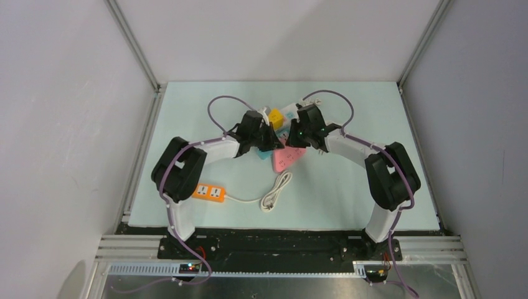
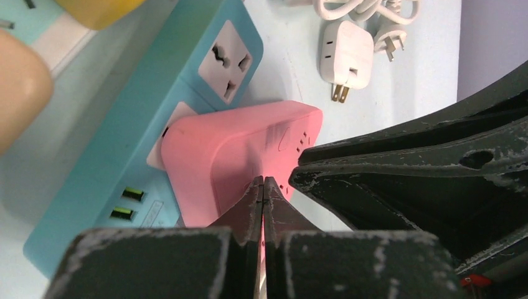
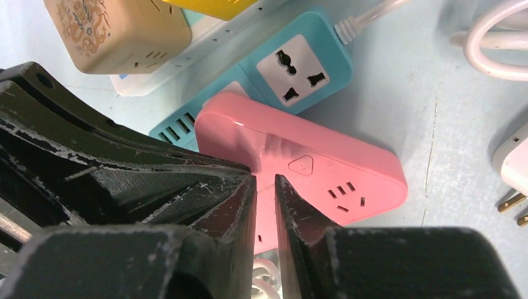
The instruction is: Insert the plug
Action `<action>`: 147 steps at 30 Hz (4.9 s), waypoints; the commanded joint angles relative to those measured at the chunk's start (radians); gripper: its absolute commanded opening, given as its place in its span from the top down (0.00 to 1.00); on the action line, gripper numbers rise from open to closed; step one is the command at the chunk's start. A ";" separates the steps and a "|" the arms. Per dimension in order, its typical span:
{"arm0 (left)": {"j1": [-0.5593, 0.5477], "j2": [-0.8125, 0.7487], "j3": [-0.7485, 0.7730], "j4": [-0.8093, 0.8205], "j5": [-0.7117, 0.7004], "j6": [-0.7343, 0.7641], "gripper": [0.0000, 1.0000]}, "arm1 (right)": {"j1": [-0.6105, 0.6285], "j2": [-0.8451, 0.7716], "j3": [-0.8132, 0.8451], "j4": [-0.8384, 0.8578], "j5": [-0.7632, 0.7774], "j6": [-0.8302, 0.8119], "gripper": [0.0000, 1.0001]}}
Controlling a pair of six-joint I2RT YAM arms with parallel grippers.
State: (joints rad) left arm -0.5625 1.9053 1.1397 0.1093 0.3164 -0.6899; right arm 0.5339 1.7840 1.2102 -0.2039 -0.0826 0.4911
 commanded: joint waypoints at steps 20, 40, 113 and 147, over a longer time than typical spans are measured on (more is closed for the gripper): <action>0.084 -0.259 -0.147 -0.129 -0.112 0.000 0.77 | 0.081 0.034 0.142 -0.009 0.156 -0.203 0.55; 0.107 -0.171 -0.132 -0.063 -0.196 -0.051 0.83 | 0.125 0.278 0.380 -0.258 0.201 -0.272 0.60; 0.190 -0.704 -0.340 -0.240 -0.329 0.000 0.71 | 0.053 0.374 0.866 -0.637 -0.079 -0.193 0.51; 0.282 -1.641 -0.251 -0.973 -1.017 -0.048 0.00 | 0.541 0.315 0.669 -0.389 -0.141 -0.509 0.04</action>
State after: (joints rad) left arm -0.2893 0.3214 0.8440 -0.7315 -0.4938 -0.7120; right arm 1.0275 2.0575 1.8172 -0.6426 -0.1619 0.0521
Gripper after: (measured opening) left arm 0.995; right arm 0.971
